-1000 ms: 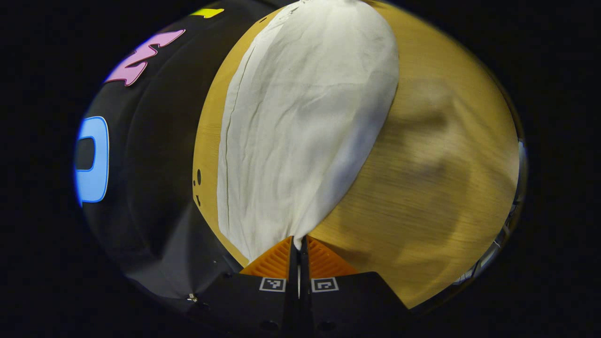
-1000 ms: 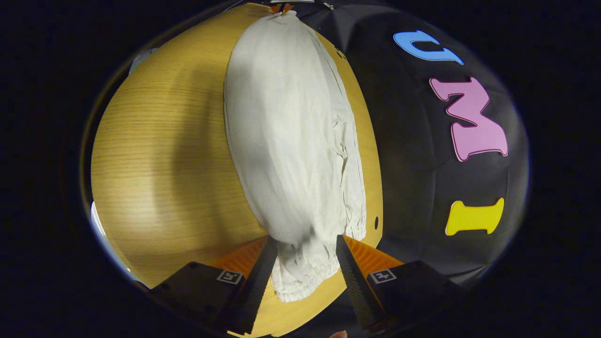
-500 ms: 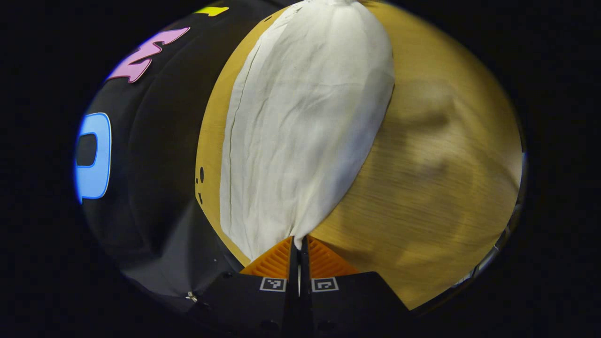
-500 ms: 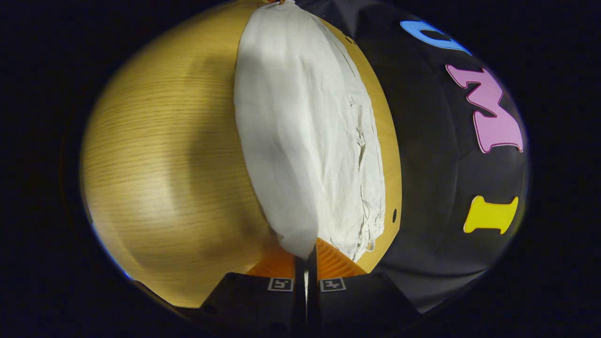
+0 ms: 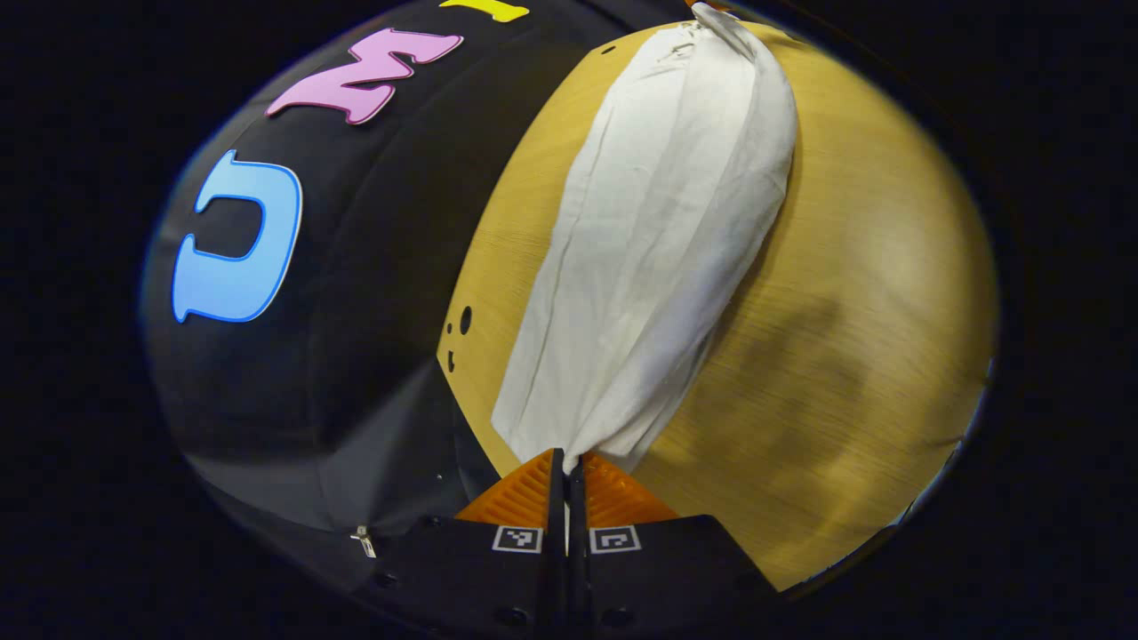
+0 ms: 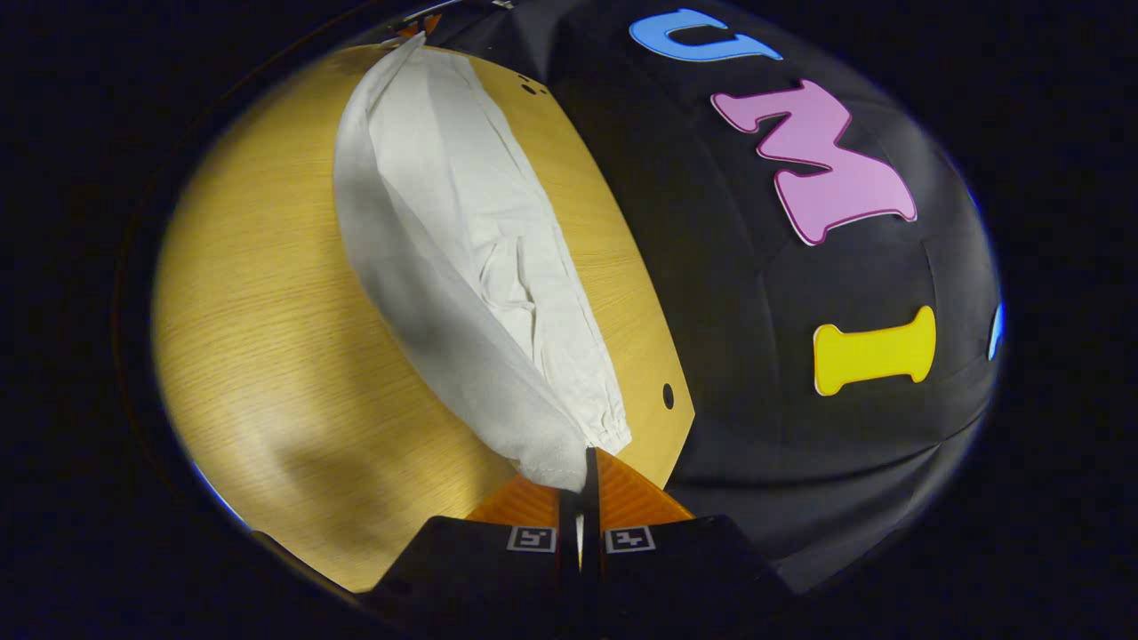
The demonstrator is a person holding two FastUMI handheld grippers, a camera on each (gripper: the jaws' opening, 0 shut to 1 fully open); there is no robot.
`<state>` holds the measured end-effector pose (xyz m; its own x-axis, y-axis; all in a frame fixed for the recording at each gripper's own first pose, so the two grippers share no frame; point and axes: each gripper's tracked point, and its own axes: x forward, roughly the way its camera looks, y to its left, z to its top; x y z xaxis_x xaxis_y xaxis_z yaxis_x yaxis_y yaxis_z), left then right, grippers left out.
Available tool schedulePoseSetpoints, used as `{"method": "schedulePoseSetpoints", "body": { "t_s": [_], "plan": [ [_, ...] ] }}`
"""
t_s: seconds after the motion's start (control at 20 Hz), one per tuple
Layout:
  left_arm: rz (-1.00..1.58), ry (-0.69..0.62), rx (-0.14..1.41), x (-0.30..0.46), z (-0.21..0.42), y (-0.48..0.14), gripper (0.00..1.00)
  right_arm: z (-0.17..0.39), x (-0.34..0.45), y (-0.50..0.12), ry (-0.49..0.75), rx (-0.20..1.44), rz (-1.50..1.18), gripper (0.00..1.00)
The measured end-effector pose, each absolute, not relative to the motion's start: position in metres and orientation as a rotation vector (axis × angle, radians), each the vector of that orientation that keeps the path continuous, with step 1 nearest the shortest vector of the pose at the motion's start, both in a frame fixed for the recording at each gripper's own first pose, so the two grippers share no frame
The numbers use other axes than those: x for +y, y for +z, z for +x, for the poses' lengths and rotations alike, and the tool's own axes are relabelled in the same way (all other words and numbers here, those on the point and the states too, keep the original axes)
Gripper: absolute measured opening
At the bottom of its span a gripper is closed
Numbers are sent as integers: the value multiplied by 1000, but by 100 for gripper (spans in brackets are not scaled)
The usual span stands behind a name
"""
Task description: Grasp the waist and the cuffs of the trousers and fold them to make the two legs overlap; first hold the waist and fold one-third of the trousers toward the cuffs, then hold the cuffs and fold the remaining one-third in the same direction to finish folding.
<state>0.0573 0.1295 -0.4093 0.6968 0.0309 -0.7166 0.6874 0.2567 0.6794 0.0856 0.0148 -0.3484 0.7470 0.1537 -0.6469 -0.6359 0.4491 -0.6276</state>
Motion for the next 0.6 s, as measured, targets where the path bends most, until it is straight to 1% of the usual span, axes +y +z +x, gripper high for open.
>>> {"method": "schedulePoseSetpoints", "body": {
  "t_s": [0.15,0.35,0.6],
  "plan": [
    [1237,-480,685,126,80,-399,5,108,14,-340,486,554,-972,5],
    [1212,-445,665,127,124,-389,5,138,19,-342,471,557,-950,5],
    [1183,-453,718,122,159,-407,5,169,28,-354,467,579,-933,5]
  ]
}}
